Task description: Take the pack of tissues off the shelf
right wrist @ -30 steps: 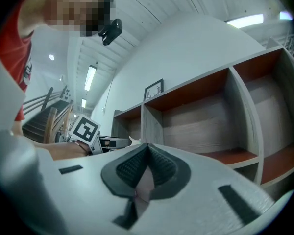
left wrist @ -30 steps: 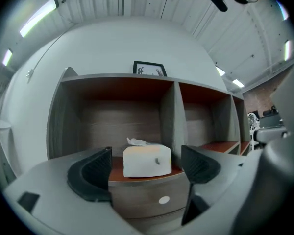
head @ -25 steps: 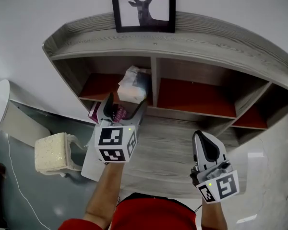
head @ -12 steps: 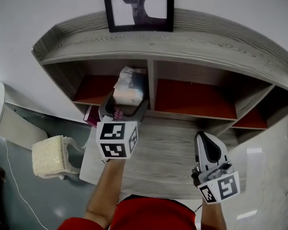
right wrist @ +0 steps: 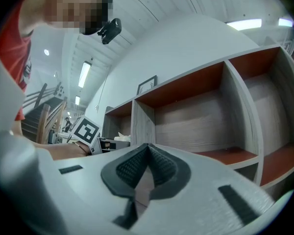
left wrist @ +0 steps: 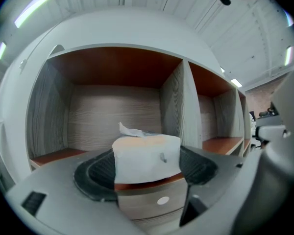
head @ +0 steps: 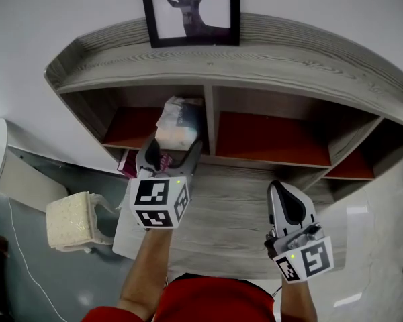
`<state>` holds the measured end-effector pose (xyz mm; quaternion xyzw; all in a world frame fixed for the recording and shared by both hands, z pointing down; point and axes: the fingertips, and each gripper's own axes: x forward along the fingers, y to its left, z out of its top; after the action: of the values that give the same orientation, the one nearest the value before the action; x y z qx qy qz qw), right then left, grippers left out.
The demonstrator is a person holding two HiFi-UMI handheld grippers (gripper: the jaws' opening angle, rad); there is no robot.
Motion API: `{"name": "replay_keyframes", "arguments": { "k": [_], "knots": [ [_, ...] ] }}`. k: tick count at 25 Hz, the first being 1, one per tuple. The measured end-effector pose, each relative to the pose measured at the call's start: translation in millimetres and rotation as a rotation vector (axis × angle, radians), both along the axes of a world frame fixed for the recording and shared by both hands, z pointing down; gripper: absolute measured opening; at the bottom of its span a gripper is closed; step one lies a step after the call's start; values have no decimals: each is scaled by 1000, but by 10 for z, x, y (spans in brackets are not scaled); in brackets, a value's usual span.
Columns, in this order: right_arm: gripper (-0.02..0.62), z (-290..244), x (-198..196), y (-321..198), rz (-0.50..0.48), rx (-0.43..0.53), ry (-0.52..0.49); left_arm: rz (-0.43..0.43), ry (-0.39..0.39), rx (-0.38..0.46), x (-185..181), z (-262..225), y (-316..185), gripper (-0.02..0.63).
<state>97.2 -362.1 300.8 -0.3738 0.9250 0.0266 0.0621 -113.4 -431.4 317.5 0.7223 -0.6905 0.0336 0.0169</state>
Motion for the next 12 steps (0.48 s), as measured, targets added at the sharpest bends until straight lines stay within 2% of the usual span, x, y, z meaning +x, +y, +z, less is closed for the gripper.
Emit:
{"name": "replay_keyframes", "arguments": {
  "k": [12],
  "knots": [
    [5,-164,-131,248,-35,43,-5,27,21,128,98,-316,726,380]
  ]
}}
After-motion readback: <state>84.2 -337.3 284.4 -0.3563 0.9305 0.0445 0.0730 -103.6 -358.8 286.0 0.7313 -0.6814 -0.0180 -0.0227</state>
